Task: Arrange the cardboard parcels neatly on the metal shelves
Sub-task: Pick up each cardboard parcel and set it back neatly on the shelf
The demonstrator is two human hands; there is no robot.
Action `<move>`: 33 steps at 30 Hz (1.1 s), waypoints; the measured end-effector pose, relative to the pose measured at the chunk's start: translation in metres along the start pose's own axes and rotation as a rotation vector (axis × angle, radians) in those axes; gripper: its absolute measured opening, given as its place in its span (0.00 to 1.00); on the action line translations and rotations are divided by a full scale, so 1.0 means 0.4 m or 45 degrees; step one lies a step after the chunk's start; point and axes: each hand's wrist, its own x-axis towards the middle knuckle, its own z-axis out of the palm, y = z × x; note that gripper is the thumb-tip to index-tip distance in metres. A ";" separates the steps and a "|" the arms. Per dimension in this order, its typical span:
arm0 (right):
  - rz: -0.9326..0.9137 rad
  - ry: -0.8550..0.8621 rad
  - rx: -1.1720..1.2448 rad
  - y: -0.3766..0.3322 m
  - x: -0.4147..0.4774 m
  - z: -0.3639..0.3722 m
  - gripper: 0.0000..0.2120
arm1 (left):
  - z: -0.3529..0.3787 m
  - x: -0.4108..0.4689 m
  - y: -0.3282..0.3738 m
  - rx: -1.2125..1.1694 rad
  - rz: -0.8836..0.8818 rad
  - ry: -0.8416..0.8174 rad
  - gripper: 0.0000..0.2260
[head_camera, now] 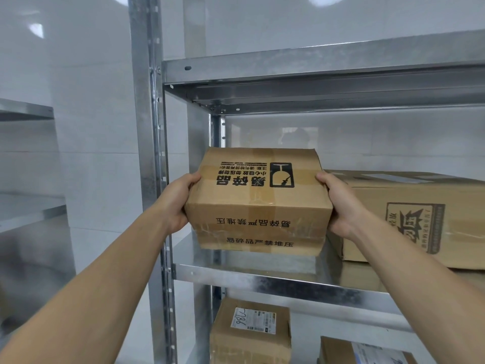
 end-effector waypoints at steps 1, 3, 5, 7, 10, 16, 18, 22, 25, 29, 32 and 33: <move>-0.005 -0.001 -0.005 0.000 0.000 -0.001 0.10 | 0.000 0.000 0.001 0.005 0.004 0.000 0.14; -0.027 -0.005 -0.016 -0.001 0.001 -0.005 0.09 | 0.003 0.000 0.002 0.025 0.021 -0.006 0.13; -0.057 -0.020 -0.021 -0.003 -0.001 -0.006 0.10 | 0.002 0.004 -0.001 0.060 0.043 -0.008 0.13; -0.095 -0.040 -0.055 -0.006 -0.005 -0.006 0.12 | 0.000 0.010 -0.006 0.066 0.063 0.009 0.14; -0.135 -0.068 -0.117 -0.007 -0.012 -0.004 0.16 | -0.004 0.016 -0.012 0.023 0.083 0.039 0.16; -0.173 -0.076 -0.150 -0.009 -0.020 -0.011 0.20 | 0.002 0.006 -0.019 0.087 0.098 0.074 0.18; -0.179 -0.071 -0.140 -0.012 -0.023 -0.009 0.20 | 0.006 0.003 -0.020 0.098 0.104 0.084 0.18; -0.203 -0.021 -0.115 -0.013 -0.023 -0.004 0.18 | 0.006 -0.002 -0.017 0.123 0.088 0.037 0.18; -0.223 0.005 -0.061 -0.005 -0.022 -0.008 0.27 | 0.003 -0.017 -0.006 0.289 -0.044 -0.124 0.14; -0.259 -0.014 -0.070 -0.001 -0.026 -0.009 0.29 | 0.000 -0.027 0.025 0.377 -0.048 -0.201 0.15; -0.250 0.041 -0.059 -0.003 -0.018 -0.002 0.22 | 0.019 -0.038 0.061 0.418 0.099 -0.122 0.14; -0.232 0.082 -0.029 -0.005 -0.017 -0.001 0.21 | 0.025 -0.042 0.071 0.430 0.139 -0.088 0.13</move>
